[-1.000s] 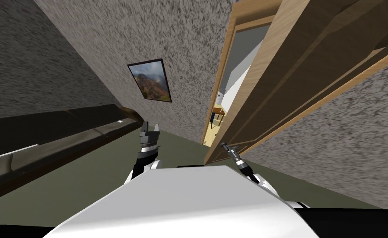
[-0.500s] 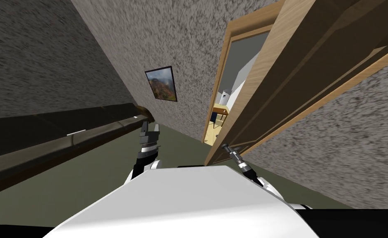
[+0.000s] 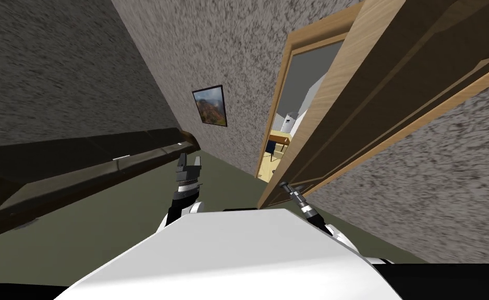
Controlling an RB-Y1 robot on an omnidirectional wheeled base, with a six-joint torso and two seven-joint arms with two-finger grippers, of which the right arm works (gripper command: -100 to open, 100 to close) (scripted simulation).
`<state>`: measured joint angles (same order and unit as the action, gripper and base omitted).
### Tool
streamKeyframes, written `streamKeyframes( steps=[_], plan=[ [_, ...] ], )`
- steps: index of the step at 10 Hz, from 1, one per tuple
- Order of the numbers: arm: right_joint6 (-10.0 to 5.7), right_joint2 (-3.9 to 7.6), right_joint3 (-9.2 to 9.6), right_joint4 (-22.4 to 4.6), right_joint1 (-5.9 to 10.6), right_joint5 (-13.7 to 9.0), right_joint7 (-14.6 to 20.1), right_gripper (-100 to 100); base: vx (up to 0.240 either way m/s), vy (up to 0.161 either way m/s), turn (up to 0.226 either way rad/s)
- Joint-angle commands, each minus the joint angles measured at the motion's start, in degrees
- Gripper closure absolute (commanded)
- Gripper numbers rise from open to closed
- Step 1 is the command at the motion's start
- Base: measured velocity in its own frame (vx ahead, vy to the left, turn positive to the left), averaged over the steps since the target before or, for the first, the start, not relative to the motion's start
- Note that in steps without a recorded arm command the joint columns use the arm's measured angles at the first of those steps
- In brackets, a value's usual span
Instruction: Pull the door open
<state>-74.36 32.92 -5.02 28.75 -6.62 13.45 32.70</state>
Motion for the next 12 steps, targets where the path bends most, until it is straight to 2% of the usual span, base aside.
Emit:
streamKeyframes(
  steps=[1, 8, 9, 10, 12],
  plan=[
    [-0.77, 0.24, -0.24, -0.91, 0.09, 0.14, -0.13, 100, -0.211, -0.121, 0.208],
    [-2.9, 0.77, -0.98, -2.82, 0.19, 0.7, -0.05, 100, -0.21, -0.089, 0.165],
    [-2.9, 0.77, -0.98, -2.82, 0.19, 0.7, -0.05, 100, -0.125, -0.05, 0.031],
    [-3.81, 0.45, -0.61, -4.32, 0.85, 0.92, -0.16, 100, -0.043, -0.012, -0.005],
    [-4.25, 0.51, -0.85, -4.73, 0.71, 1.14, -0.1, 100, -0.166, -0.072, 0.181]
  ],
)
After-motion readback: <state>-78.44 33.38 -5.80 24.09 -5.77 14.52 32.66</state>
